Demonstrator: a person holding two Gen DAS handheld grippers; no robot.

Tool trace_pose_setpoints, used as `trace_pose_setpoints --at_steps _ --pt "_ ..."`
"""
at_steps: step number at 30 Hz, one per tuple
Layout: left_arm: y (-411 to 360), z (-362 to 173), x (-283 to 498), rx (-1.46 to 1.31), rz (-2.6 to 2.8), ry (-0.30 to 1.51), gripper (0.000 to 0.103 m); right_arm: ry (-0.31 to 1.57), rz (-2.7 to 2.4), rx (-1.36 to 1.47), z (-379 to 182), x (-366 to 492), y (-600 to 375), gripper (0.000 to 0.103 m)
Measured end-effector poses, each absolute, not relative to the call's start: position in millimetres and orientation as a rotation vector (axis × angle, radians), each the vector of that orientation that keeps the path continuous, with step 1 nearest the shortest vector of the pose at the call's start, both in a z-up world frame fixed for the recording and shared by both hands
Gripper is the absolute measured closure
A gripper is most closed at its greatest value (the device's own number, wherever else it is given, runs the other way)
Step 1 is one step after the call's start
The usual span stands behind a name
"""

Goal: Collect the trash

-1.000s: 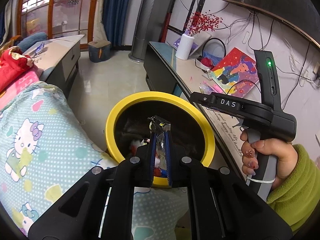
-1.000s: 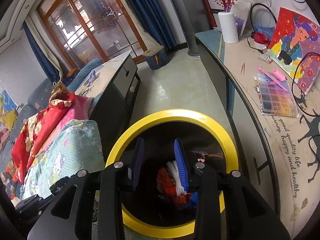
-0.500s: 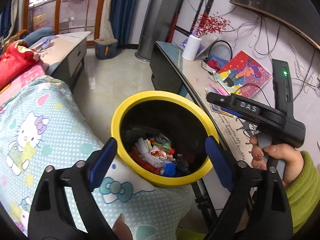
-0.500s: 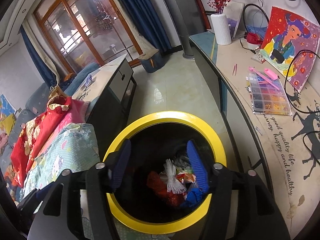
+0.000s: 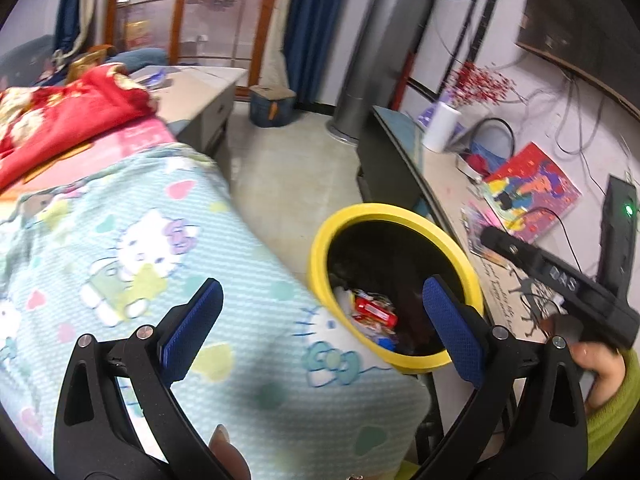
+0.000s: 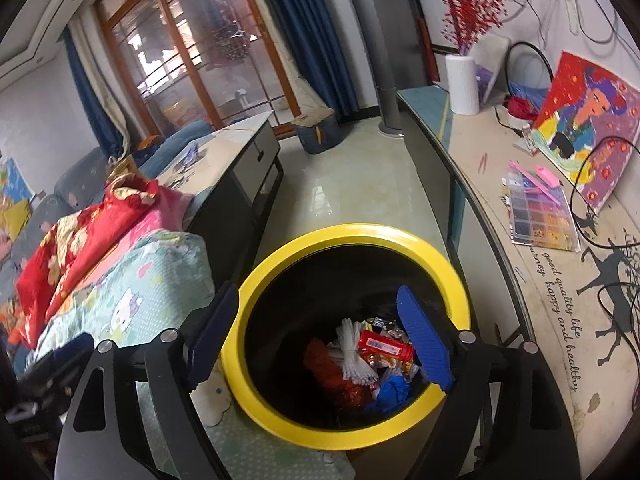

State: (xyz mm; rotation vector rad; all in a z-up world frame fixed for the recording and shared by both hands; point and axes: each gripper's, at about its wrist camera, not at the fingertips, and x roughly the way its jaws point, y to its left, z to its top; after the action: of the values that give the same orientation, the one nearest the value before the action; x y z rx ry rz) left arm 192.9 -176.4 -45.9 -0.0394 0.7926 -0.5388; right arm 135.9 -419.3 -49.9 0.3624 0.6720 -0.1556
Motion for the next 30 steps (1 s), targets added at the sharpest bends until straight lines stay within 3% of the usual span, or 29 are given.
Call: trace_pose_setpoints --at_steps 15,17,30 --pt "-95 -33 173 -0.066 -0.327 0.687 0.011 0.608 0.007 0.212 -41 121 -326 0.014" --pt "-85 -31 166 -0.061 -0.308 0.664 0.011 0.573 0.016 0.198 -38 113 -314 0.006" --pt "-43 -19 108 -0.029 -0.198 0.452 0.011 0.288 0.031 0.046 -27 60 -260 0.006"
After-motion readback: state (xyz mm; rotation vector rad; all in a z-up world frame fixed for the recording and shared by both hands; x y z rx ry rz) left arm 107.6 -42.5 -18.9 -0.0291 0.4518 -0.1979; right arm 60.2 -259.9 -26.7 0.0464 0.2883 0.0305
